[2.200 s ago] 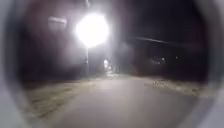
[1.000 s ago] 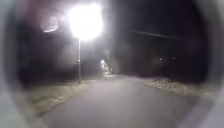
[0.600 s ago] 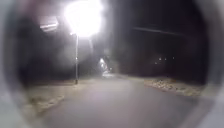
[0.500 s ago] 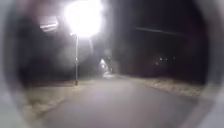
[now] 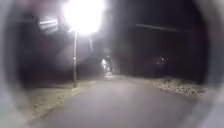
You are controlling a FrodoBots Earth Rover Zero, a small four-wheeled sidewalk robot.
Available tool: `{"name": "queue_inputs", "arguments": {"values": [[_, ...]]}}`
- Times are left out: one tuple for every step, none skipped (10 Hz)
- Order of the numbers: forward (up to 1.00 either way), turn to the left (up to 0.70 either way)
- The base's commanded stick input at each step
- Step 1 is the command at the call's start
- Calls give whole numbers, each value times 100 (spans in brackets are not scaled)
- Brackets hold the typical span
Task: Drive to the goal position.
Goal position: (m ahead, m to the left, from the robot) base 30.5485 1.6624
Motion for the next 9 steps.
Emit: {"name": "queue_inputs", "arguments": {"values": [[100, 4], [100, 5], [100, 5], [100, 4], [100, 4], [100, 3], [100, 4], [100, 4], [100, 4]]}}
